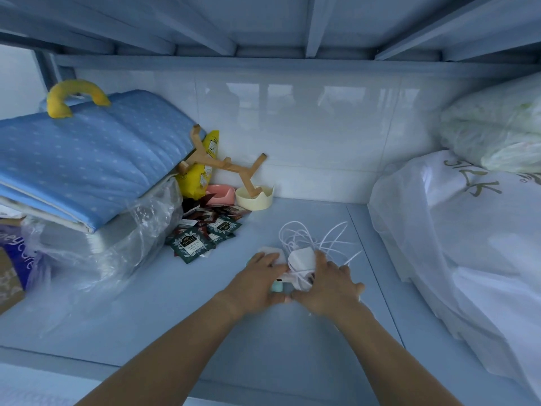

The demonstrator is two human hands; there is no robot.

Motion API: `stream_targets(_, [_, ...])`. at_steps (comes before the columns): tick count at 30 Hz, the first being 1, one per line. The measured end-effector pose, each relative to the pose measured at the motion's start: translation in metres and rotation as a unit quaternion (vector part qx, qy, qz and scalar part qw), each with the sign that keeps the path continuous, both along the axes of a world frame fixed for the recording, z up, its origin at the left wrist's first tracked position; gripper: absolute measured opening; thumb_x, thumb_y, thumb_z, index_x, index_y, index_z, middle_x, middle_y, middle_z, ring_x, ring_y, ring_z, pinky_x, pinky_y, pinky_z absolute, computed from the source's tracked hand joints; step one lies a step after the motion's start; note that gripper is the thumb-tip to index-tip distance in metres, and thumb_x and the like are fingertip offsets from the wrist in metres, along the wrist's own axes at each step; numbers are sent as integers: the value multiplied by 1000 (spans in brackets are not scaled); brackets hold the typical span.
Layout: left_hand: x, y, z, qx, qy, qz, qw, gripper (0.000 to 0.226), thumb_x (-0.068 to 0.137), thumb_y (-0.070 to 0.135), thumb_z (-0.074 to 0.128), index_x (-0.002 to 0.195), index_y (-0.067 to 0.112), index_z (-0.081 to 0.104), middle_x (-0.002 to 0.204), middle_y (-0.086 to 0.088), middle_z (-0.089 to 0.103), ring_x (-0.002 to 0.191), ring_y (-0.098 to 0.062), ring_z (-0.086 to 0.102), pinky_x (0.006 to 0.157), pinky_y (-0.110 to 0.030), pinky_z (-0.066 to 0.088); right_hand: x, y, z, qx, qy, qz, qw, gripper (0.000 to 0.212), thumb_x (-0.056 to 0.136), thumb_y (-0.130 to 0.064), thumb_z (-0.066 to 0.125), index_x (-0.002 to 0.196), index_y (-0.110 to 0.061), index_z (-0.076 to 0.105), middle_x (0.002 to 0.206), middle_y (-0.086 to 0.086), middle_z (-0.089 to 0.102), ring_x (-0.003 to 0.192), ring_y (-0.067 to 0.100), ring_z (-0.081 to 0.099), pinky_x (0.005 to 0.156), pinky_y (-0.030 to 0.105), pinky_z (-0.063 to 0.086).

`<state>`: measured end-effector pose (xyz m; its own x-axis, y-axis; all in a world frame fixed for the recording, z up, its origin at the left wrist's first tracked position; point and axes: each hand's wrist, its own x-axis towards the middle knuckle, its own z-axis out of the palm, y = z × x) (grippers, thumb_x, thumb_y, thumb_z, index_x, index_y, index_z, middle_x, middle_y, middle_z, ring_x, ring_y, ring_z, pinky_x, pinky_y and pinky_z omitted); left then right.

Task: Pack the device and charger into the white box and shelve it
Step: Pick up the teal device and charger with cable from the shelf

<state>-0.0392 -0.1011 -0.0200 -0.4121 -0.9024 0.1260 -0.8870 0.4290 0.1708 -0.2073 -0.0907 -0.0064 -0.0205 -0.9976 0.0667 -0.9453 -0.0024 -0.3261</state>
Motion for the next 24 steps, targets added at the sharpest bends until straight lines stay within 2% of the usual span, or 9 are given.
stream_targets(4, [-6,9,-2,9,35,90,995,56,77,58,58,129,42,40,154,-1,-8,140,-31,-13,103,-58,32,1,1,0,-9,-18,-7,1000,95,58,-69,63,134,-33,19,132,-3,45,119,26,34,84,46,32])
stream_targets(5, [-8,11,-1,13,35,99,994,54,78,56,57,128,42,41,153,-4,-6,140,-31,-9,102,-56,34,2,2,-1,-14,-21,-11,1000,91,58,-69,62,132,-33,21,131,-4,46,119,25,34,84,46,31])
stream_targets(7, [-9,14,2,14,33,100,994,51,81,51,55,129,39,41,149,-9,5,134,-33,11,99,-49,39,3,2,-4,-19,-30,-12,999,87,61,-66,60,131,-32,21,131,-4,45,119,26,33,85,46,32])
stream_targets(9, [-9,14,4,10,14,84,996,49,84,43,53,131,34,40,145,-11,17,125,-34,23,97,-44,42,3,1,-7,-25,-39,-8,999,81,65,-56,60,131,-31,20,131,-3,44,118,27,32,86,46,36])
stream_targets(13, [-5,12,2,13,-29,67,997,51,85,32,48,134,25,33,151,-10,15,130,-40,18,94,-46,44,7,5,-13,-56,-48,-18,997,79,65,-45,60,132,-30,22,128,-1,45,117,27,38,87,44,37])
stream_targets(18, [5,15,-5,-36,-34,36,998,47,84,34,43,131,30,35,148,1,21,123,-36,26,79,-43,48,15,16,-22,-94,-29,-35,995,76,70,-45,58,135,-26,23,128,3,44,117,29,41,86,41,38])
stream_targets(24, [20,16,-7,-76,-7,3,997,41,87,34,44,128,33,42,149,4,25,117,-27,36,87,-36,48,28,33,-26,-105,-4,-61,993,72,77,-47,53,138,-26,20,133,6,41,116,32,39,86,43,37])
